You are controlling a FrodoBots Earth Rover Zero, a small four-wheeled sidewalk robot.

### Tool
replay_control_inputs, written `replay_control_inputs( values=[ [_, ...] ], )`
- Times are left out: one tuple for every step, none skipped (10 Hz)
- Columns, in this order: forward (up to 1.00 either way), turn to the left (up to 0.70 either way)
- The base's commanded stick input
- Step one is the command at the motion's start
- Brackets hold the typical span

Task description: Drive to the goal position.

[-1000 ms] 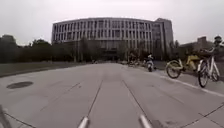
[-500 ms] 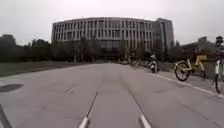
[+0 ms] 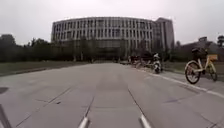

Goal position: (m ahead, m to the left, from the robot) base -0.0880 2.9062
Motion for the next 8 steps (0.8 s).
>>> replay_control_inputs(
  values=[
    [1.00, 0.02],
    [1.00, 0.02],
    [1.00, 0.02],
    [1.00, 0.02],
    [1.00, 0.02],
    [1.00, 0.02],
    [1.00, 0.02],
    [1.00, 0.02]
  ],
)
